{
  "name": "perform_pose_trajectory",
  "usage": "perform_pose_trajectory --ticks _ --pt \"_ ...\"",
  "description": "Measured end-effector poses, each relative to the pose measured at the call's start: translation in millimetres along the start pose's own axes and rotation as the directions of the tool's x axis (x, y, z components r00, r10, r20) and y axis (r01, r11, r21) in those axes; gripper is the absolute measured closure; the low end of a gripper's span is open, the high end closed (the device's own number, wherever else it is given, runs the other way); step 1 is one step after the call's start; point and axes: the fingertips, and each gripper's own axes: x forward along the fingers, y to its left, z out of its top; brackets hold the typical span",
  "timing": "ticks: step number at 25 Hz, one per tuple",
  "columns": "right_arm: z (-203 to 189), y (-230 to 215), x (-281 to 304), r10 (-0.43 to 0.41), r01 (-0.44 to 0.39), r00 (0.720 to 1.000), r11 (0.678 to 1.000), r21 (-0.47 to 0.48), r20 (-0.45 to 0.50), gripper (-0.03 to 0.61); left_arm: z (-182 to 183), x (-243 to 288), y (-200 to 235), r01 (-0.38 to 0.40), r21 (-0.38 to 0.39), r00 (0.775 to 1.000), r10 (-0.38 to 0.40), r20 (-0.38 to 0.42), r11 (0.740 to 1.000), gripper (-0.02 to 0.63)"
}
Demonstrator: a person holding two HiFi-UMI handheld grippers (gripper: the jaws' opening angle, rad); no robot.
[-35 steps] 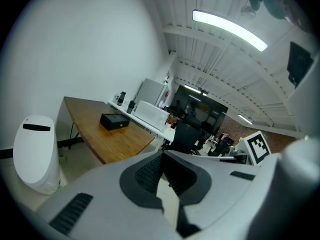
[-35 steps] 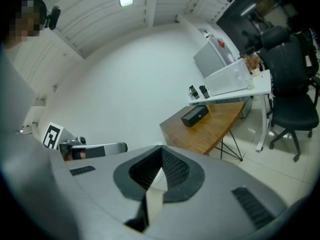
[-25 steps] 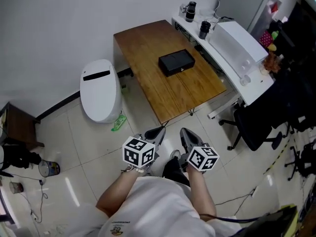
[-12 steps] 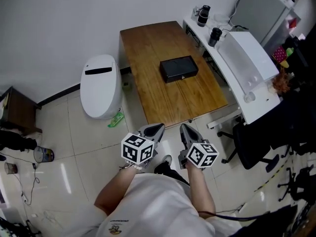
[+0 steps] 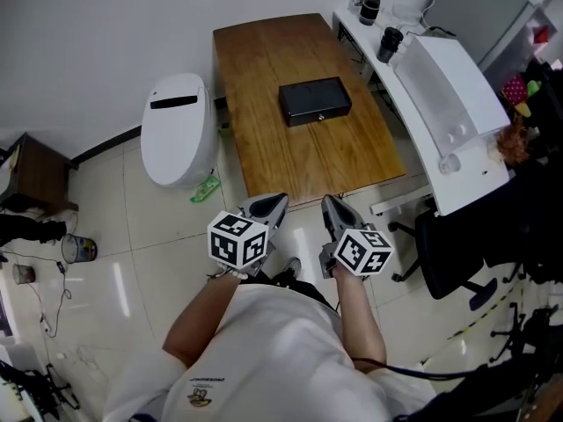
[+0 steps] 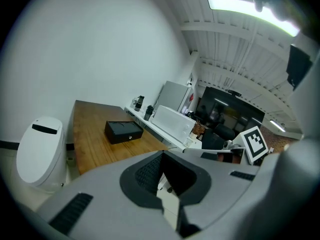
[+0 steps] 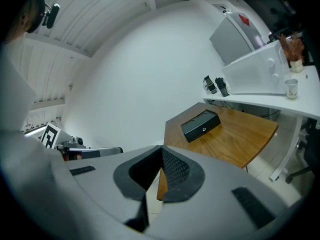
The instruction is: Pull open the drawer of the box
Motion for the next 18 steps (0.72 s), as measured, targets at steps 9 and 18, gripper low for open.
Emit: perform_pose_trajectory --ticks 9,18 --pt "8 -32 5 -0.011 0.011 1.0 1.0 0.026 -0.012 0.591 -3 23 2 -0.023 -0.012 0.999 0.022 -0.033 1.0 0.611" --pt "23 -68 26 -0.047 0.048 0.999 0.999 0.025 -0.025 0.591 21 70 19 -0.004 -0.019 0.999 0.003 -0.037 1.0 0.612"
